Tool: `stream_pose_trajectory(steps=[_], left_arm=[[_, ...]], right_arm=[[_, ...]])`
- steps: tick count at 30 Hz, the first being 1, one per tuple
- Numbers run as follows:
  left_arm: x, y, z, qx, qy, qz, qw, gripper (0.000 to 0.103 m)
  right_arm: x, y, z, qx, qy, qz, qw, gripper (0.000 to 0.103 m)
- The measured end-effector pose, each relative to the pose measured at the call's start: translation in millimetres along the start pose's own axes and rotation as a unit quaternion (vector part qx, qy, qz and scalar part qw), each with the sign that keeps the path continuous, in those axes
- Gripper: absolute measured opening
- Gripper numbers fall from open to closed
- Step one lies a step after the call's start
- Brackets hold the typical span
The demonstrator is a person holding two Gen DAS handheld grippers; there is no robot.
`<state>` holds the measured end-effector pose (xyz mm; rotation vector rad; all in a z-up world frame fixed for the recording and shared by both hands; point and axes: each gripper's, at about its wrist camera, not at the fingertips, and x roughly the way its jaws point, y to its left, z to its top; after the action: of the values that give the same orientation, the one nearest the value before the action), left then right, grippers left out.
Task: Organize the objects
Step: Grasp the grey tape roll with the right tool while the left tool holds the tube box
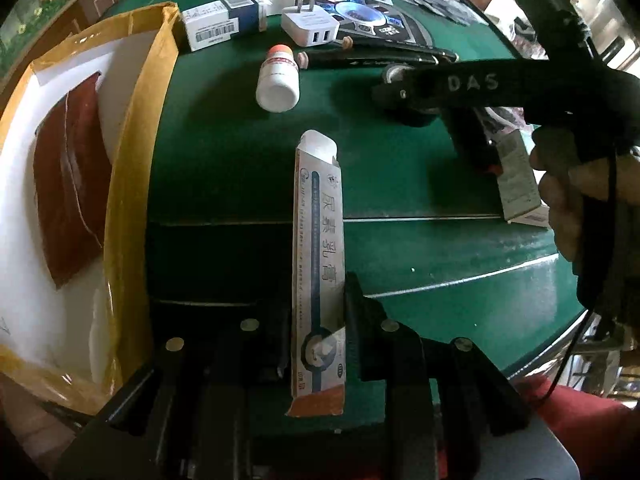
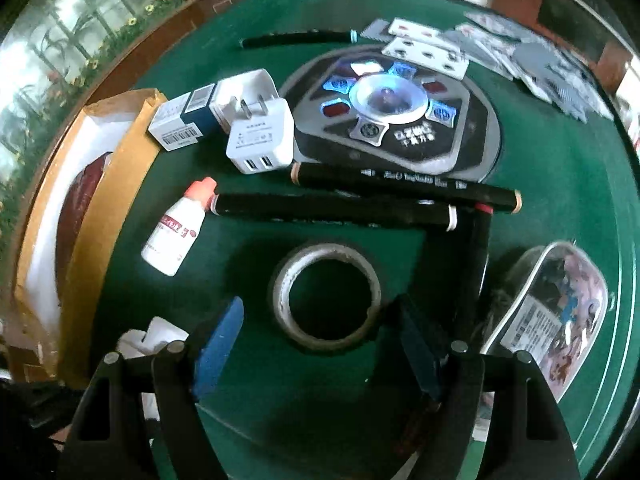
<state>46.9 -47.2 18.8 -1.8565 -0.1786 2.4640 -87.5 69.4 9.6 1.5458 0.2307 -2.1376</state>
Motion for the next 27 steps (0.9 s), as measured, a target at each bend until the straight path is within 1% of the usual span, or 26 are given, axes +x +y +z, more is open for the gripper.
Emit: stream_pose_trajectory(steps=[1, 2, 5, 8, 11, 12, 13, 14, 15, 19, 20, 21, 27], left_arm=[[2, -4, 3, 0.008, 0.002, 0.010, 0.9999, 0.027], [3, -6, 5, 0.014, 0.003, 0.017, 0.9998, 0.029], [8, -17, 11, 0.048, 0.006, 0.054, 0.9974, 0.030], [9, -23, 12, 0.066, 0.004, 0.065, 0.9957, 0.030], [9, -20, 11, 0.058, 0.002, 0.049, 0.9971, 0.023], [8, -16, 11, 0.048, -0.001, 0.038, 0.9982, 0.021], [7, -11, 11, 0.029, -0.001, 0.014, 0.9995, 0.020], [5, -1, 11, -0.002, 0.002, -0.026, 0.9997, 0.019], [4, 6, 12, -0.021, 0.000, -0.040, 0.9990, 0.019], [-6, 20, 11, -0.048, -0.012, -0.059, 0.9970, 0.019], [-9, 21, 8, -0.049, -0.014, -0.060, 0.9969, 0.019], [-8, 18, 14, -0.048, -0.015, -0.060, 0.9969, 0.019], [-9, 6, 22, -0.036, -0.021, -0.058, 0.9974, 0.019]], right_arm=[[0, 1, 0, -0.006, -0.003, -0.009, 1.000, 0.061], [-1, 2, 0, -0.015, -0.006, -0.022, 1.000, 0.059], [-2, 0, -2, -0.015, -0.009, -0.019, 1.000, 0.059], [-3, -2, -4, -0.013, -0.012, -0.016, 1.000, 0.058], [-8, -7, -8, 0.006, -0.018, -0.002, 1.000, 0.058], [-12, -9, -9, 0.012, -0.021, 0.003, 1.000, 0.058], [-15, -10, -11, 0.016, -0.023, 0.007, 1.000, 0.058], [-18, -11, -11, 0.019, -0.027, 0.012, 0.999, 0.058], [-23, -13, -13, 0.023, -0.030, 0.018, 0.999, 0.058], [-34, -14, -18, 0.034, -0.039, 0.034, 0.998, 0.058], [-35, -13, -18, 0.037, -0.041, 0.038, 0.998, 0.058], [-36, -13, -19, 0.038, -0.041, 0.040, 0.998, 0.058], [-39, -9, -21, 0.039, -0.042, 0.045, 0.997, 0.058]])
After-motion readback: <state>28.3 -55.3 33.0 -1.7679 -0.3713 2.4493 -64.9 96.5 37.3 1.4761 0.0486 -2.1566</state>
